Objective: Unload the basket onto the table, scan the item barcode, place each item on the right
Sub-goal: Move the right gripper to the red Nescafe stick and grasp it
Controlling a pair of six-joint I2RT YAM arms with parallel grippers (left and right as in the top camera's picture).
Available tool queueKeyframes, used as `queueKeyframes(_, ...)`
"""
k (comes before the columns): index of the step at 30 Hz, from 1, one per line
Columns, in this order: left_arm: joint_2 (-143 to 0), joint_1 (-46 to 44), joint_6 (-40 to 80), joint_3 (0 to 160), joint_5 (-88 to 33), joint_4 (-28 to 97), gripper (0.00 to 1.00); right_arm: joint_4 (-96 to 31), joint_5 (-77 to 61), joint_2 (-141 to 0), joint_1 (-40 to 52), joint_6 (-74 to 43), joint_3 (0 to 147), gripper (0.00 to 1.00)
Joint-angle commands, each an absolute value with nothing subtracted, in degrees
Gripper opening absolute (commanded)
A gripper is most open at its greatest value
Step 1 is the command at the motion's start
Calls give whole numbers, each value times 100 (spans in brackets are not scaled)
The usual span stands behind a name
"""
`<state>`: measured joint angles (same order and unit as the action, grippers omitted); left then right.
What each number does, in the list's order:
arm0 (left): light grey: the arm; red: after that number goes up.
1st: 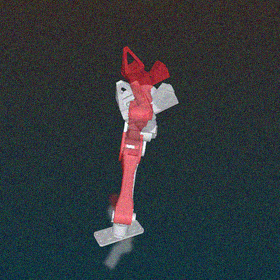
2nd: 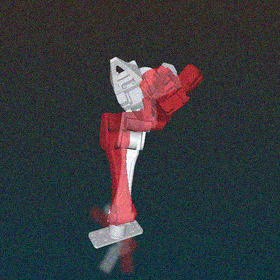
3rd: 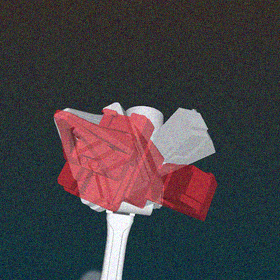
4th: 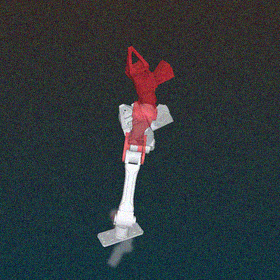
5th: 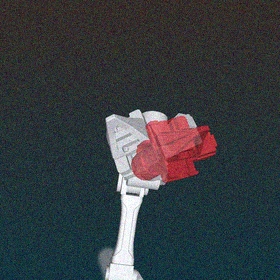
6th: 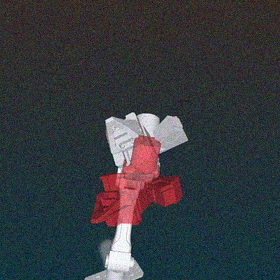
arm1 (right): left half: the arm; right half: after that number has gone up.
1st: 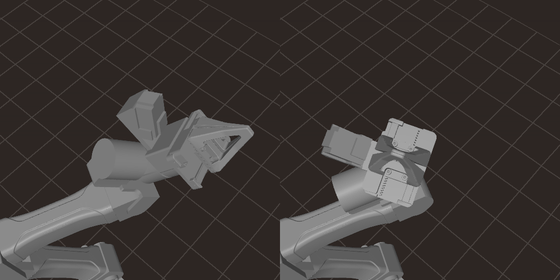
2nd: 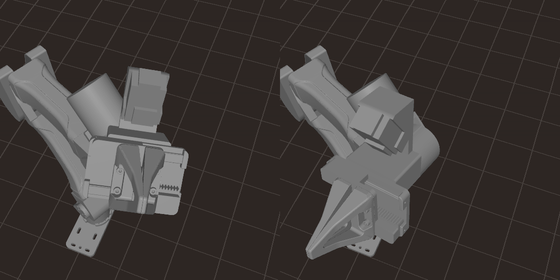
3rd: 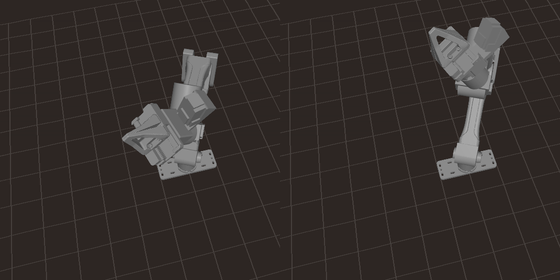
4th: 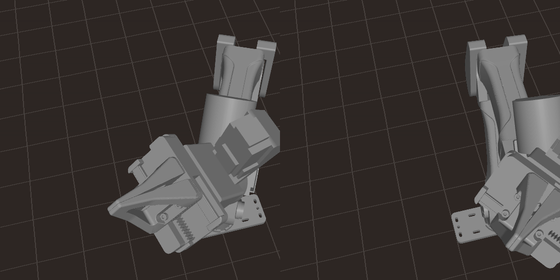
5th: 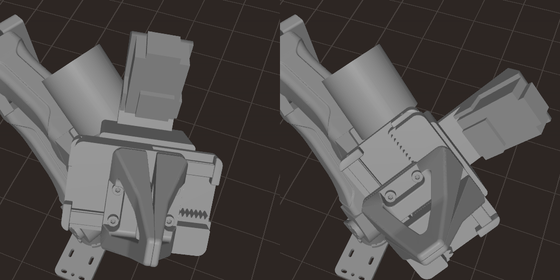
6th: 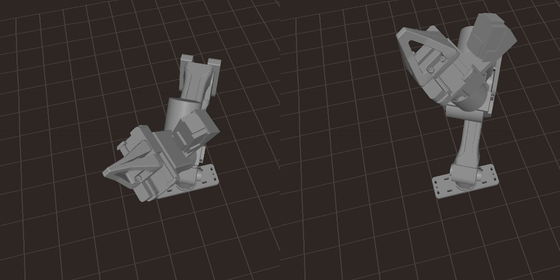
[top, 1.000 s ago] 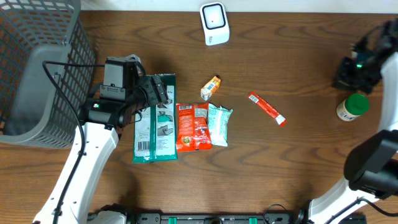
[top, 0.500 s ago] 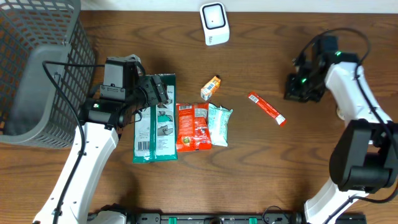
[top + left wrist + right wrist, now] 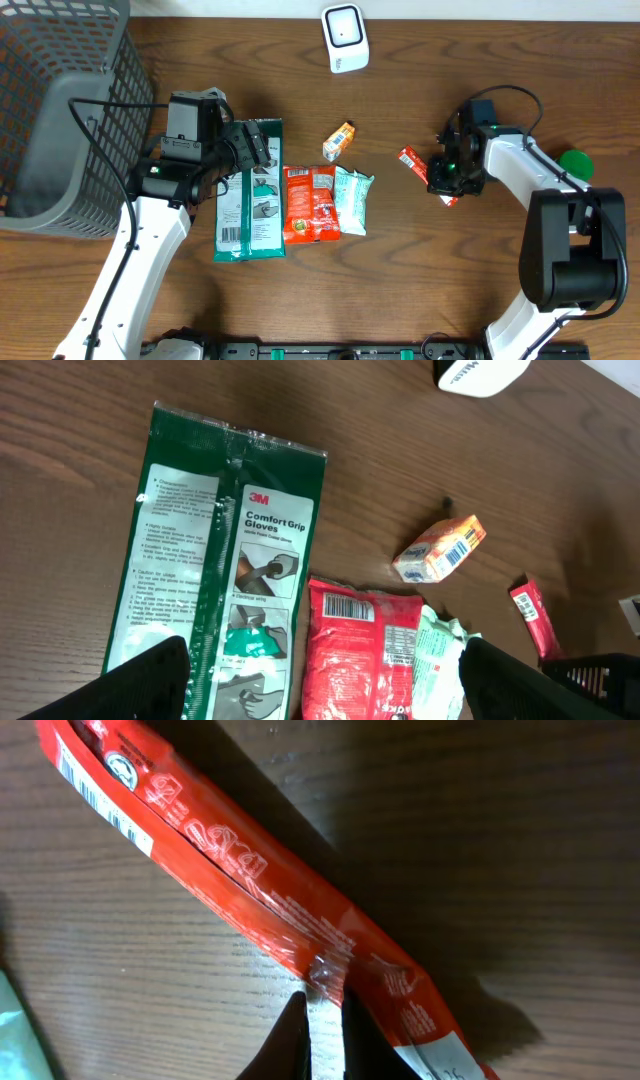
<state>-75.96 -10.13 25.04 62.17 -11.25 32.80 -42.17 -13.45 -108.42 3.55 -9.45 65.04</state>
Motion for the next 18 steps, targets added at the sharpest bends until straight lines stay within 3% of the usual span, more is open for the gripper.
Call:
queueKeyframes(1,-7603,-993,2408,6259,-1109,3277,86,-4272,-1330,-10833,548,-1068,6276,8)
queueKeyframes(9,-7603,-993,2408,6259,-1109,3277,86,-4823,-2270,-10722,851,-1020,6563,12)
queueKeyframes(18,-7603,-993,2408,6259,-1109,3277,86,-5666,-1927,-10149,899,-598,7428,18)
